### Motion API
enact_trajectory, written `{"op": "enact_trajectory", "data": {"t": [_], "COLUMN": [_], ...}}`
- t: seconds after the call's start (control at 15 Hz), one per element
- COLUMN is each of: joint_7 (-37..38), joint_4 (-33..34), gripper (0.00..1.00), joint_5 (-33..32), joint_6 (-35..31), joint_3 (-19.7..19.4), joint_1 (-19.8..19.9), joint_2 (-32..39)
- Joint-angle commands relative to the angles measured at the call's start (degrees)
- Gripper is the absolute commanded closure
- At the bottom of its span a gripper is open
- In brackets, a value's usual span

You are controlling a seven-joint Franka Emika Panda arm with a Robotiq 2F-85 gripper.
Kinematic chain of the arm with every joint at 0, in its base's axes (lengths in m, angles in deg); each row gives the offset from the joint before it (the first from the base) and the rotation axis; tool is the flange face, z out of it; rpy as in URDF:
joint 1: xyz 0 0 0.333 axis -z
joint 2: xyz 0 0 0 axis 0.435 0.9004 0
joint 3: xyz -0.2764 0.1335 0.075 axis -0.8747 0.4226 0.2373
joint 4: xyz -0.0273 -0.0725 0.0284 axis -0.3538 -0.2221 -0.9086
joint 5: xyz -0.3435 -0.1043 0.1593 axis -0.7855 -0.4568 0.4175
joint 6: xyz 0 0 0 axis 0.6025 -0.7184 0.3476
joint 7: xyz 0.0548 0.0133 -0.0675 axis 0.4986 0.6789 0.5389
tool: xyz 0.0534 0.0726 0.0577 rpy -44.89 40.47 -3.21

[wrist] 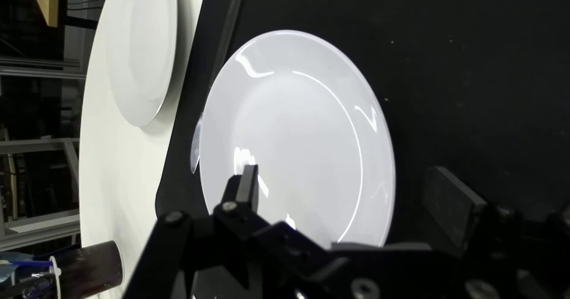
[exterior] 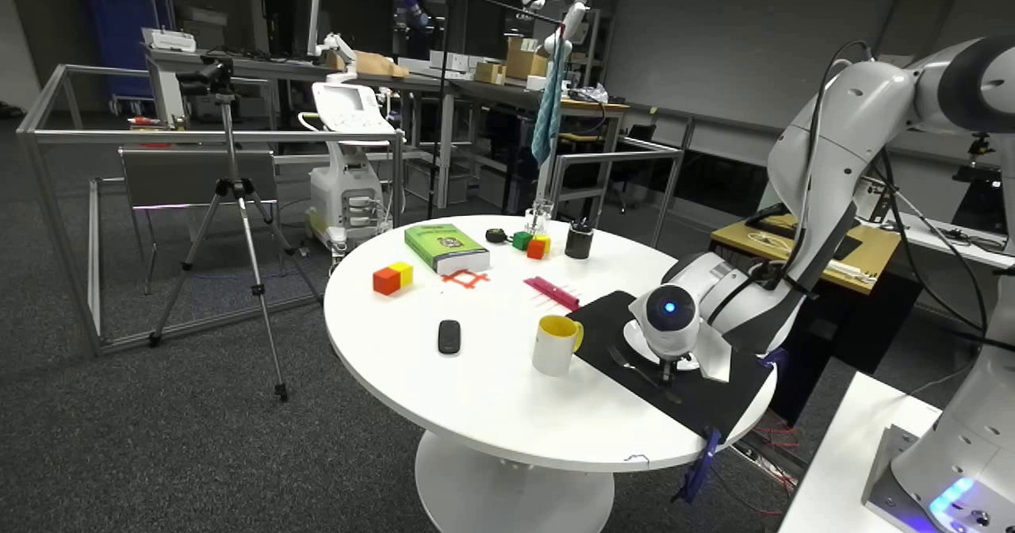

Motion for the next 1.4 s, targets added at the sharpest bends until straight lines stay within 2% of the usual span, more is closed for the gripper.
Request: {"op": "enact_trajectory", "data": {"t": [0.0, 0.53, 0.6, 0.73, 0.87, 1.0, 1.33], "joint_7": [0.28, -0.18, -0.35, -0.56, -1.17, -2.17, -9.97], "joint_4": [1.36, 2.10, 2.26, 2.56, 2.67, 2.49, 1.24], "gripper": [0.00, 0.00, 0.04, 0.28, 0.39, 0.56, 0.94], "joint_5": [-1.48, -1.21, -1.14, -1.03, -0.73, -0.07, 3.21], "joint_6": [3.15, 5.65, 5.98, 6.70, 6.86, 6.62, 4.10], "joint_3": [-0.46, -0.44, -0.43, -0.38, -0.32, -0.14, 0.60], "joint_1": [-1.00, -0.83, -0.77, -0.73, -0.54, -0.19, 1.88], "joint_2": [1.09, 2.08, 2.22, 2.44, 2.55, 2.20, -0.52]}}
